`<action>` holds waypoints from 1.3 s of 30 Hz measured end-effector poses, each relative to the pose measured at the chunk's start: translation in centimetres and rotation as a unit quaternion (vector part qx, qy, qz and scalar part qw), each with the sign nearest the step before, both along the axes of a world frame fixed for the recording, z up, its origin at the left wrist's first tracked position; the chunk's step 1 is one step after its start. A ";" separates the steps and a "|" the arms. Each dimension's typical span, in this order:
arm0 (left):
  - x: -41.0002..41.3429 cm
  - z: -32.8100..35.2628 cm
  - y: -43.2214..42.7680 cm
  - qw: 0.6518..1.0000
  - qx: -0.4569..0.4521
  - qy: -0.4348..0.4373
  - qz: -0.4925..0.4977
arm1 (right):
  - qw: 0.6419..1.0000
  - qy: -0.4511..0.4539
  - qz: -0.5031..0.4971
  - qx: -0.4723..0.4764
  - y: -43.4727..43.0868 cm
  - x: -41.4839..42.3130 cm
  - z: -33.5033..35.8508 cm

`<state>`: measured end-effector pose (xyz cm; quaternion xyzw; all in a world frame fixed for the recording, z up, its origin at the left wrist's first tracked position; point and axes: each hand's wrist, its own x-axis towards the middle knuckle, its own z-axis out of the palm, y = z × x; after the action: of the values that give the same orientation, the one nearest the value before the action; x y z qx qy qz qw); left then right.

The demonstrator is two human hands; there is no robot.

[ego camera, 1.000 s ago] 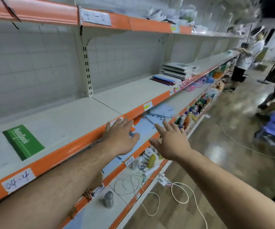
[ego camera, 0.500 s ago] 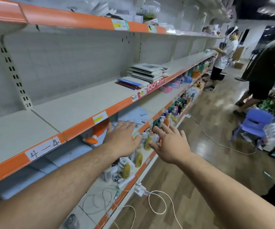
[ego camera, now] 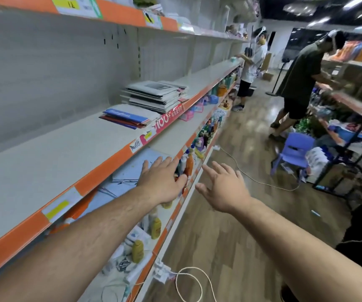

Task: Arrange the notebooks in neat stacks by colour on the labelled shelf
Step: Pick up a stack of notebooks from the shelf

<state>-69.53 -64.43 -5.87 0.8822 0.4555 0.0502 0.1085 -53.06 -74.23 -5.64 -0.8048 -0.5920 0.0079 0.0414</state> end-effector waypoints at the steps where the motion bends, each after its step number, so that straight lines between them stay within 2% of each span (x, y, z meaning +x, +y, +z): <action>1: 0.8 0.1 1.4 1.000 0.000 -0.003 -0.007 | 1.000 -0.001 -0.007 -0.002 1.2 0.6 0.2; 6: 3.9 0.4 7.4 0.999 0.026 -0.011 -0.033 | 0.999 -0.012 -0.031 0.004 6.2 2.8 1.1; 19: 13.2 -0.1 16.9 0.999 0.013 -0.016 -0.047 | 1.000 0.003 -0.028 -0.012 16.0 12.0 0.3; 33: 29.9 0.5 27.9 0.995 0.036 -0.012 0.090 | 0.991 0.022 0.129 0.024 31.5 31.8 0.7; 39: 33.8 1.0 31.4 0.993 0.029 0.008 0.114 | 0.986 0.054 0.157 0.018 36.3 36.9 0.5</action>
<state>-35.70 -33.07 -4.84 0.8277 0.5522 0.0679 0.0729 -16.18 -37.97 -5.17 -0.6995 -0.7079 0.0469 0.0860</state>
